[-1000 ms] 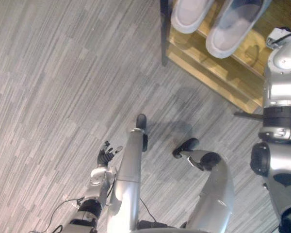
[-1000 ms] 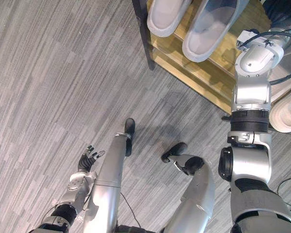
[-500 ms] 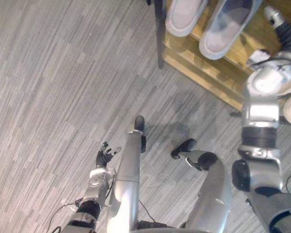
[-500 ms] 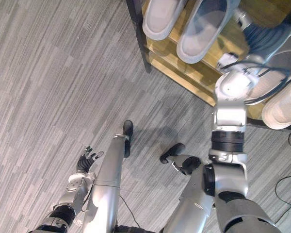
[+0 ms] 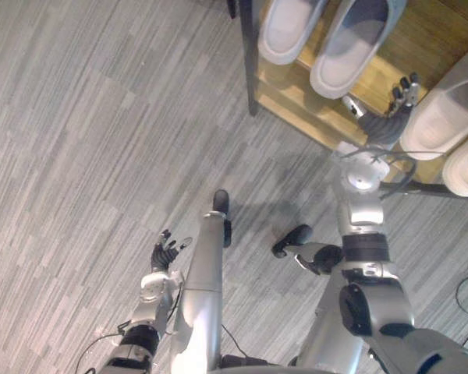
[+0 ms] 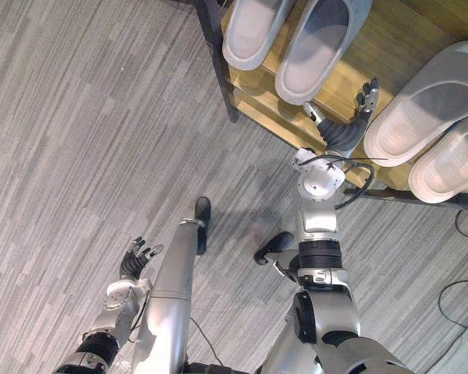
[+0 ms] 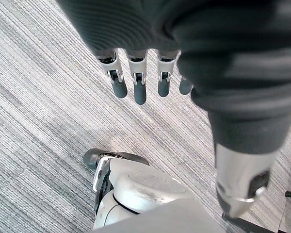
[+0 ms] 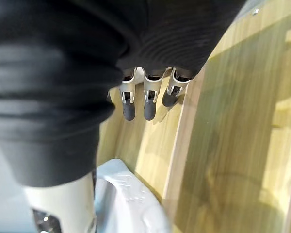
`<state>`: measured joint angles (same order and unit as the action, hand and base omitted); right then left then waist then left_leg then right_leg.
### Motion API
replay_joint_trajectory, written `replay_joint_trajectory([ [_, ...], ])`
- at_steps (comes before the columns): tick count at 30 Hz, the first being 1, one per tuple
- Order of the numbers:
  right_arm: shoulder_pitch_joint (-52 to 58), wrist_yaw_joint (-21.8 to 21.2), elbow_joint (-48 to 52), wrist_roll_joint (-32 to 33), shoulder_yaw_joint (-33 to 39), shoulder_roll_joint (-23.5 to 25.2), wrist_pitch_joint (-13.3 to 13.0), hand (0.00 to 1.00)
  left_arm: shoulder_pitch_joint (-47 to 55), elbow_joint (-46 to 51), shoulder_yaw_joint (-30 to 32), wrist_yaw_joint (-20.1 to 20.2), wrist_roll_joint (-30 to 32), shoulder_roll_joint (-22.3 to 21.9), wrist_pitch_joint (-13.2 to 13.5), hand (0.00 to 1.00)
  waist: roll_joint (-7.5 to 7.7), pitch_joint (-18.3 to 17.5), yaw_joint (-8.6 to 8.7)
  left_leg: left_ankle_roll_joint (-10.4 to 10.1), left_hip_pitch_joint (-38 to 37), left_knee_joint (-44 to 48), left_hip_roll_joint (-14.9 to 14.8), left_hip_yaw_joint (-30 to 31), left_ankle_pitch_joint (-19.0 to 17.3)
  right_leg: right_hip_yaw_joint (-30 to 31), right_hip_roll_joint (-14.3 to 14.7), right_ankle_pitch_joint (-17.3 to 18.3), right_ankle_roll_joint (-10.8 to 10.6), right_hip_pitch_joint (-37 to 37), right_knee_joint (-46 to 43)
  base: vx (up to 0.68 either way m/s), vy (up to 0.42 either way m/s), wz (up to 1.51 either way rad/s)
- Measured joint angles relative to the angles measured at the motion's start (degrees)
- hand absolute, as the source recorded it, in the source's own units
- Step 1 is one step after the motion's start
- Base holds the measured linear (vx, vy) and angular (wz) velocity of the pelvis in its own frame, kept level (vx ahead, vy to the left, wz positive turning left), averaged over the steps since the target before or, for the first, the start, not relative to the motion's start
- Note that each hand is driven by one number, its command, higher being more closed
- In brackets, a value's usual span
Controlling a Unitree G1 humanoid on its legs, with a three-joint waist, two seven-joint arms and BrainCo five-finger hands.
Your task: Organize the slippers on the shoe rack
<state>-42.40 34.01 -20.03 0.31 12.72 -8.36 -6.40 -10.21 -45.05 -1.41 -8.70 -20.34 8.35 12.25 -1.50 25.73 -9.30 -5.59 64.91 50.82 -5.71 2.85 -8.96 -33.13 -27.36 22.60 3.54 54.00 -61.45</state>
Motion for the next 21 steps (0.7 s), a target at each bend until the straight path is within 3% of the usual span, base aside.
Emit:
replay_joint_trajectory([
  [6, -1.25, -3.49, -4.3, 3.72, -0.72, -1.08, -2.21, 0.0, 0.01, -1.35, 1.77, -0.02, 0.08, -0.09, -0.05, 0.0, 1.54, -0.81, 0.09, 0.01, -0.02, -0.7, 0.23, 0.14, 0.31, -0.25, -0.07, 0.01, -0.03, -0.04, 0.25, 0.0, 0.007, 0.01],
  [16, -6.65, -9.03, -10.02, 5.18, -7.71, -3.19, -2.8, 0.0, -0.01, -1.74, 2.7, 0.14, 1.51, -0.64, -0.07, 0.0, 1.61, -0.81, 0.13, -0.56, -0.37, -2.24, 1.12, 1.61, 1.58, -2.19, -0.46, 0.17, -0.23, -1.4, 0.51, 0.01, 0.014, 0.08],
  [21, -8.06, -9.21, -11.07, 6.61, -8.88, -3.2, -2.62, 0.0, 0.0, -1.73, 2.73, 0.2, 2.34, -0.71, -0.08, 0.0, 1.61, -0.81, -0.03, -0.26, -0.73, -2.88, 1.08, 1.08, 1.93, -2.56, -1.05, 0.46, -0.7, -2.08, 0.62, 0.01, 0.019, 0.09],
])
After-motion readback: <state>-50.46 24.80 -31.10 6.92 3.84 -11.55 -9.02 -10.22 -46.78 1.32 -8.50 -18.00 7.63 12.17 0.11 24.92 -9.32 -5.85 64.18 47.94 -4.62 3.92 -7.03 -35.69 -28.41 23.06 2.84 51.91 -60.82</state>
